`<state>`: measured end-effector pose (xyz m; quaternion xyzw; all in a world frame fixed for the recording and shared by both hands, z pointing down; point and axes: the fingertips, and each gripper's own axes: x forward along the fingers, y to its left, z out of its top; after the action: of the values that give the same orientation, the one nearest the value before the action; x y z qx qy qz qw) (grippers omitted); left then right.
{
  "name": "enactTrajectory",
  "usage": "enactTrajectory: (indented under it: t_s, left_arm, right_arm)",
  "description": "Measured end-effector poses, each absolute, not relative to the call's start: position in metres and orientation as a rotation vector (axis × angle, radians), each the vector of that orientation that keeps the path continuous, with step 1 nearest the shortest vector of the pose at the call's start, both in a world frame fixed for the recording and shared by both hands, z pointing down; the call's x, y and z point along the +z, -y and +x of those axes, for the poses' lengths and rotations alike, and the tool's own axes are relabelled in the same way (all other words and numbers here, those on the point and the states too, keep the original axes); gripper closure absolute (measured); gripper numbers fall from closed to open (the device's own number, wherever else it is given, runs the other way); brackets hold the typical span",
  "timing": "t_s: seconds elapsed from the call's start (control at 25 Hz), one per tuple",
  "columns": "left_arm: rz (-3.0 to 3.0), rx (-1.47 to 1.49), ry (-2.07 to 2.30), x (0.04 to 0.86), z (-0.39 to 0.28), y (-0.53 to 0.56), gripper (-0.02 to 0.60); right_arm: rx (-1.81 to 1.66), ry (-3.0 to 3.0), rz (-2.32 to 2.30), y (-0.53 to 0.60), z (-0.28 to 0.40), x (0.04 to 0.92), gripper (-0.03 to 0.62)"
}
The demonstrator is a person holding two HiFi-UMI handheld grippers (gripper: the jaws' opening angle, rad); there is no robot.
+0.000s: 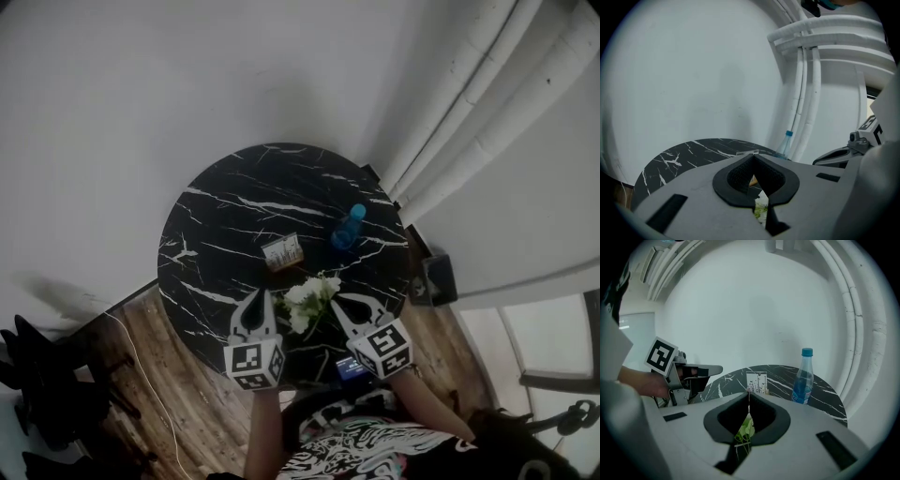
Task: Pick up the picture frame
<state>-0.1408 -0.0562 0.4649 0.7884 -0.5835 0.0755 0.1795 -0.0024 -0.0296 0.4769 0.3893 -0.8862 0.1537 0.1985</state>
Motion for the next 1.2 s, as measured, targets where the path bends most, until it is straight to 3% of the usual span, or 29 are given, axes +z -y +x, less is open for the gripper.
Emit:
enactTrajectory:
  t_s: [1.2]
  left_arm:
    - [2.168, 0.26, 1.508, 0.543, -0.141, 0.092, 0.566]
  right_arm:
    - [0.444, 2.439, 0.934, 0.098, 0.003, 0.533, 0.576]
